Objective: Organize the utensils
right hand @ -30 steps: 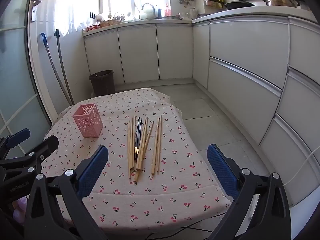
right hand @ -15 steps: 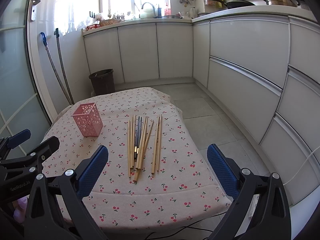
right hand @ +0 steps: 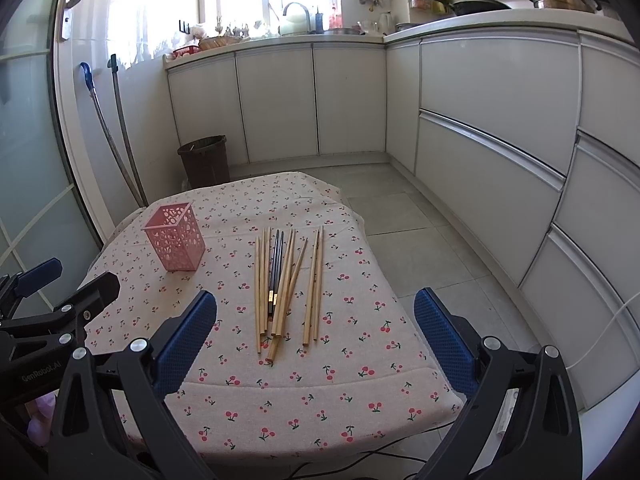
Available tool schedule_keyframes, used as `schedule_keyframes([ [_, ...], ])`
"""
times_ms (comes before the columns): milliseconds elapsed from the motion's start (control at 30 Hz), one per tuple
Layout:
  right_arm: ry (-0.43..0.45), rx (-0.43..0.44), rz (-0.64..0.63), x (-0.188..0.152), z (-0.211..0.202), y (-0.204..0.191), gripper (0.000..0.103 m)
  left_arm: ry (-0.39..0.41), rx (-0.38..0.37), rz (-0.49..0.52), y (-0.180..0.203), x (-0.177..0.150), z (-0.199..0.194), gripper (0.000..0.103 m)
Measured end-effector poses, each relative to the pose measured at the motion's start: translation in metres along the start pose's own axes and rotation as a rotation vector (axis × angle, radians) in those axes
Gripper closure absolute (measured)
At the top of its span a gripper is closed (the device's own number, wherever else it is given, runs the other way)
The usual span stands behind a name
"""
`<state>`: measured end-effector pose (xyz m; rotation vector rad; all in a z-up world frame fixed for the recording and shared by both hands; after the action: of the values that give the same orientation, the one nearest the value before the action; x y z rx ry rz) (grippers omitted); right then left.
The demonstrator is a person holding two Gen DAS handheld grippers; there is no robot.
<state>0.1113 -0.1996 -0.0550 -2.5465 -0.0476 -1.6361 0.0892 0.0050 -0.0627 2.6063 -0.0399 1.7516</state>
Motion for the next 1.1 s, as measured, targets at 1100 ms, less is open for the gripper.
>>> schedule_keyframes([
  [1100, -0.01, -0.01, -0.008, -0.0015, 0.0, 0.0001, 0.007, -0.023, 0.0, 0.003, 0.0029, -0.0049, 0.0023, 0.007],
])
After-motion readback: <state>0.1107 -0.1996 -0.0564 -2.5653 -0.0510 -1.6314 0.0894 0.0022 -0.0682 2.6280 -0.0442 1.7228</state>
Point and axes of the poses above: each gripper's, at about its wrist camera, not at the fingertips, and z roughly the way its jaws point, y to its right, x to its top, the point moved 10 cm from there along z, roughly the way its jaws point, and after that the axes turned 11 degrees about y, right-handed, at the moved point
